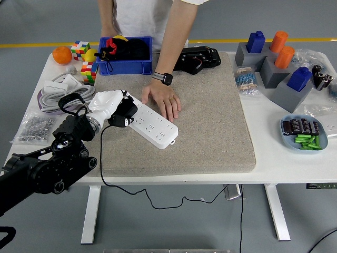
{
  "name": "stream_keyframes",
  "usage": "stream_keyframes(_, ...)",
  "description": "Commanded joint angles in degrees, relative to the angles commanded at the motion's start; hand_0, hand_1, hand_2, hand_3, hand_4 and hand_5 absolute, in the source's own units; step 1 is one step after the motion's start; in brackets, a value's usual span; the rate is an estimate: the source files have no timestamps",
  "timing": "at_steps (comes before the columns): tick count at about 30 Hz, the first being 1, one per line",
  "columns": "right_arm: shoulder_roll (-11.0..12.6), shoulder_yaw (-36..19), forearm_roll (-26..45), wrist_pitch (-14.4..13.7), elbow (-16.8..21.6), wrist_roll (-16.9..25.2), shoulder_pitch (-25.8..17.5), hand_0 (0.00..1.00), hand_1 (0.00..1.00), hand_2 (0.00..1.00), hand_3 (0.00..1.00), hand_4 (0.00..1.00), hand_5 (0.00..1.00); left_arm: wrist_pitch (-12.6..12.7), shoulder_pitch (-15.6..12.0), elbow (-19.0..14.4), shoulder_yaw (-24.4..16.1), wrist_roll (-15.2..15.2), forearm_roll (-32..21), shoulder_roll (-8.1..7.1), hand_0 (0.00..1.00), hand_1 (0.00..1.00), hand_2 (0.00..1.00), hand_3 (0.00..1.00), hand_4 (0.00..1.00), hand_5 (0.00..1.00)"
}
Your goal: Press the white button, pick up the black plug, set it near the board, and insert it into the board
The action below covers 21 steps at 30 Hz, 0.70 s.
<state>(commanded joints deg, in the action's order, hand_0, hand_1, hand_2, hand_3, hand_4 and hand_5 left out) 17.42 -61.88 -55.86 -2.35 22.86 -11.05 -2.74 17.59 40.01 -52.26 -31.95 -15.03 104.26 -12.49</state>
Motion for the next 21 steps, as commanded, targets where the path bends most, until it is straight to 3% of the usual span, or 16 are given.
stream_keyframes(21, 0.07, 0.21, 0.05, -0.01, 0.01, -0.02, -0.20, 0.697, 0.639, 0.648, 0.590, 0.669, 0.412, -0.39, 1.65, 2.25, 2.40, -0.78, -0.33, 0.82, 0.267, 0.364, 0.371, 0.579, 0.639, 0.002)
